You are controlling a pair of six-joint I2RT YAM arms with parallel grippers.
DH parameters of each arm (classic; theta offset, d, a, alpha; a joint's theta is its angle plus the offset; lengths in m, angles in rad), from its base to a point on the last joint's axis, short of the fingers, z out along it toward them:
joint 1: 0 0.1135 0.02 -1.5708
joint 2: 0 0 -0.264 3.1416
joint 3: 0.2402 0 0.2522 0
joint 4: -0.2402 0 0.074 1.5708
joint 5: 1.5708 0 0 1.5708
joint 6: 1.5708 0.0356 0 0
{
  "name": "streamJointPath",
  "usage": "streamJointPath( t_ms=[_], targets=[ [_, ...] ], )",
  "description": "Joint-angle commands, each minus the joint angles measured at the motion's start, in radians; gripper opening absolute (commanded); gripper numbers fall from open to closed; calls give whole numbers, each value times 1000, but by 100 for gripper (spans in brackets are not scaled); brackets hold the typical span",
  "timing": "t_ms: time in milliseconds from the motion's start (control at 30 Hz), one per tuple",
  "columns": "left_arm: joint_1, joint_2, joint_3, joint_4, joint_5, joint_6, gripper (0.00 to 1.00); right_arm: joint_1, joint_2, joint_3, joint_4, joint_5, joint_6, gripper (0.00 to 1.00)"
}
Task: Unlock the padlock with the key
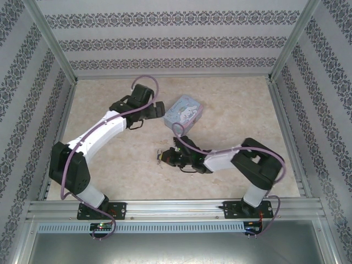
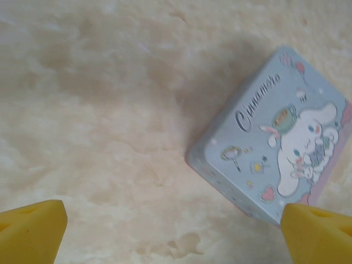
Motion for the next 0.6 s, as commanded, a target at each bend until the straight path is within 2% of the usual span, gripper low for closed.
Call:
streamJointPath(
  t_ms=[0, 167, 400, 567],
  targets=[
    [34, -50, -30, -62, -16, 25, 100, 25, 66, 73, 76, 17, 39, 0],
    [56, -85, -73, -59, -4, 26, 100, 24, 85, 77, 65, 25, 38, 2],
    [56, -94, -101, -43, 11, 14, 100, -5, 43, 1, 58, 36, 42, 36],
    [59, -116, -101, -57, -3, 19, 100, -24, -47, -53, 37, 38, 25, 51]
  ],
)
